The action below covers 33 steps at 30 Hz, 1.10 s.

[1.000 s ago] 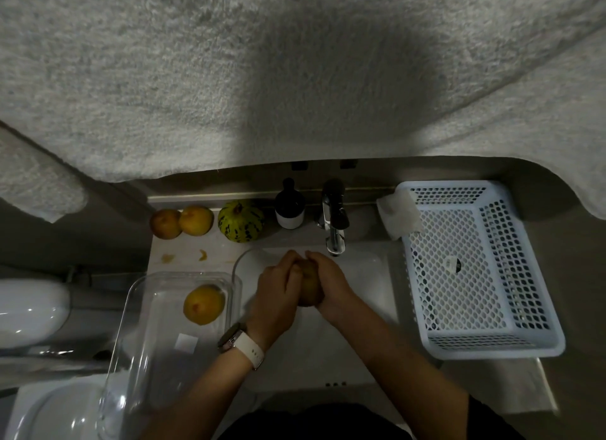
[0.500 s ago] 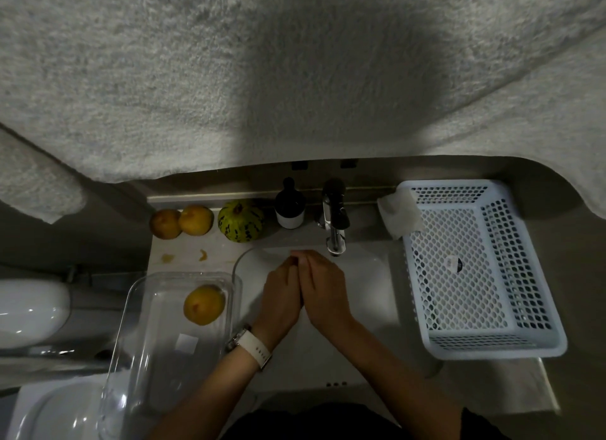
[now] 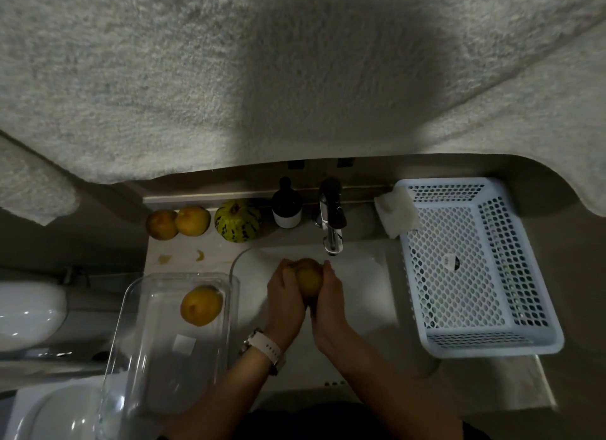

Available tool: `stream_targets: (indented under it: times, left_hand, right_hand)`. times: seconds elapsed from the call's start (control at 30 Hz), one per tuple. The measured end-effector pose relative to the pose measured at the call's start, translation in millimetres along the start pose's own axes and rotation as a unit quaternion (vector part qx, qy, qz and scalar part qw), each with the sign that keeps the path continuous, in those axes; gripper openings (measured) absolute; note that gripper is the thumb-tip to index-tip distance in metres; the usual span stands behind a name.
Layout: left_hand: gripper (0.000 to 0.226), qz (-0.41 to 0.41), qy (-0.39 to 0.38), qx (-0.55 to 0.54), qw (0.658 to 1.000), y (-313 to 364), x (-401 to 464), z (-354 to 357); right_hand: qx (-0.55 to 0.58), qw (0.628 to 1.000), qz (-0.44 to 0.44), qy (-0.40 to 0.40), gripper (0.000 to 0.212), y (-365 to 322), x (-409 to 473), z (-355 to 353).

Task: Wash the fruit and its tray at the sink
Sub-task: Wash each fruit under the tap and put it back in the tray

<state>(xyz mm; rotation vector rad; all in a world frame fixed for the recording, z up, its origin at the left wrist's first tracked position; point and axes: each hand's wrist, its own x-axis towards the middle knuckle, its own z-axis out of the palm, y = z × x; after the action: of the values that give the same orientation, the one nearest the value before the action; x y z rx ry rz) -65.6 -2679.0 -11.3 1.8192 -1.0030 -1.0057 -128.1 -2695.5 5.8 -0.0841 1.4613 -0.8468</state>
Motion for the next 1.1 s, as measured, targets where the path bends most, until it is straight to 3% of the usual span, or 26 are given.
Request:
stream_targets:
  times: [0.07,0.13,0.2,0.3,0.43,0.53,0.63,0.93,1.1]
  left_hand:
    - [0.019,-0.026,-0.019,0.039,0.999,-9.8,4.9,5.6]
    - [0.019,-0.036,-0.051,0.051,0.997,-17.1,7.7,8.5]
    - [0.026,-0.087,-0.063,0.021,0.994,-20.5,11.5,13.2]
    - [0.031,-0.190,-0.083,-0.079,0.975,-24.5,23.3,25.2]
    - [0.035,-0.413,-0.116,-0.268,0.863,-29.1,42.9,37.7]
    - [0.054,-0.471,-0.169,-0.350,0.792,-36.7,54.9,43.9]
    - [0.054,-0.482,-0.185,-0.401,0.757,-40.9,61.7,45.1]
    - [0.030,-0.397,-0.281,-0.369,0.792,-34.1,72.5,51.9]
    - [0.051,-0.426,-0.274,-0.361,0.783,-33.4,76.5,57.0]
  right_hand:
    - [-0.046,0.998,-0.025,-0.017,0.047,3.8,-2.4,-7.5]
    - [-0.166,0.980,-0.099,-0.046,0.045,4.3,-3.1,-21.2]
    - [-0.299,0.936,-0.162,-0.088,0.044,4.5,-0.2,-35.6]
    - [-0.324,0.914,-0.233,-0.071,0.035,-3.5,5.0,-52.0]
    - [-0.281,0.890,-0.358,-0.005,0.018,-36.7,8.5,-51.4]
    - [-0.280,0.876,-0.390,-0.026,0.023,-61.2,12.4,-36.5]
    - [-0.270,0.887,-0.371,-0.047,0.032,-74.9,17.3,-22.7]
    - [-0.217,0.915,-0.339,-0.037,0.036,-78.2,30.0,-14.4]
    - [-0.223,0.907,-0.353,-0.043,0.037,-87.4,32.4,-9.8]
